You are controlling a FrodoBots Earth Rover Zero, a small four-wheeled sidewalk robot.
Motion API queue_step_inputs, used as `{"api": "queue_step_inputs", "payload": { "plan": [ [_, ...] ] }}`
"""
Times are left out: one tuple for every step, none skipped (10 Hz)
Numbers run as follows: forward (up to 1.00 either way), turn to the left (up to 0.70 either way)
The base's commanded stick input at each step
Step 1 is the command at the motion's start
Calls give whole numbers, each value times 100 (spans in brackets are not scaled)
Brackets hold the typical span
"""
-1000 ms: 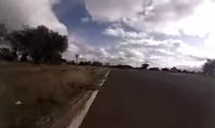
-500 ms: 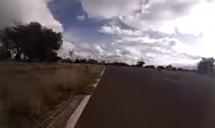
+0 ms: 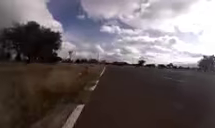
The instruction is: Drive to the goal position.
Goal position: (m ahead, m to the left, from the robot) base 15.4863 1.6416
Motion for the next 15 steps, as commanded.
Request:
{"api": "queue_step_inputs", "payload": {
  "plan": [
    [98,0],
    [99,0],
    [100,-3],
    [100,-22],
    [100,-30],
    [99,-12],
    [99,0],
    [100,0],
    [100,-3],
    [100,-1],
    [100,0],
    [98,0],
    [98,-34],
    [98,-33],
    [99,-22]
  ]
}}
